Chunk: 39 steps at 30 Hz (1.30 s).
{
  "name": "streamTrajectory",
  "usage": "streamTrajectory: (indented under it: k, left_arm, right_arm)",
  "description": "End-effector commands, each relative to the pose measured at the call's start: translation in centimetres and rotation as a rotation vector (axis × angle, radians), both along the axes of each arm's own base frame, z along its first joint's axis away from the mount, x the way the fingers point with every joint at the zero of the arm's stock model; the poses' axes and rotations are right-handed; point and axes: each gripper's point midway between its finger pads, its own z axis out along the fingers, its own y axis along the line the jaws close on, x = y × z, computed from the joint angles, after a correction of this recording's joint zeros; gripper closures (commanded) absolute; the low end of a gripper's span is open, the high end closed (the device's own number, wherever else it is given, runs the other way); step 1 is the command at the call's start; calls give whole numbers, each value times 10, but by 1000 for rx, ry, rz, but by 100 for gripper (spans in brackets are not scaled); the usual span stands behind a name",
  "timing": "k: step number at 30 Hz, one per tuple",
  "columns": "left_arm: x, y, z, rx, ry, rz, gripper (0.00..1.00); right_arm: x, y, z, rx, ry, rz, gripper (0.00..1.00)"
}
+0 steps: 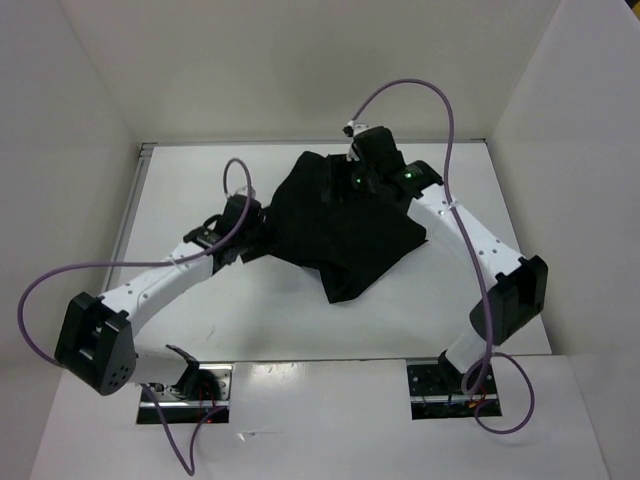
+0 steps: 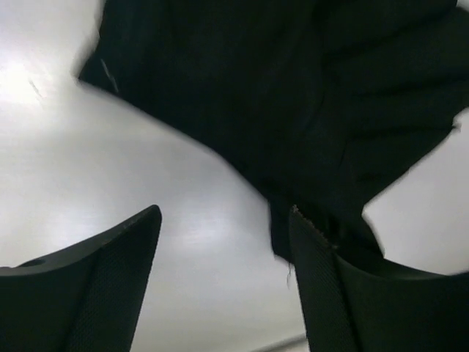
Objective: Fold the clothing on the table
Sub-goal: Move the skirt to the center of the board, then flatten the skirt out
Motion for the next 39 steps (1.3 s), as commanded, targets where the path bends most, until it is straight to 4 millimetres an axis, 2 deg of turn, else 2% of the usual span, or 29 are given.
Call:
streamTrajectory:
  k: [1,4,7,13,15,20,25,33,37,39]
  left_arm:
    - [60,41,45,199,-177,136,24]
    - [89,51,57,316,-214,139,25]
    - [112,58,50,398,-208,94,25]
    - [135,73,5,467,-108,58,34]
    - [141,68,-3,444,-102,31,37]
    - [143,56,-17,394,-88,-34,39]
    - [140,41,-42,350,-30,-111,39]
    - [139,38,-65,347,13,-130,39]
    - [142,34,-71,331,30,-123,51]
    - [143,31,-68,315,24,-132,58]
  right_arm:
    - [-10,-17,-66,-52,152,-77,30]
    - [-30,-15,-93,-36,238,-49,30]
    - [-45,-19,-113,-30,307,-66,30]
    - [-62,-28,-125,-27,339,-91,30]
    - [-68,-29,-132,-29,365,-93,30]
    - [-70,-34,-143,-40,395,-112,30]
    - [-75,-37,-155,-64,431,-115,30]
    - [-77,-38,-159,-74,446,-117,30]
    - [-77,-38,-159,-74,446,-117,30]
    - [-77,-38,-159,-74,446,-117,30]
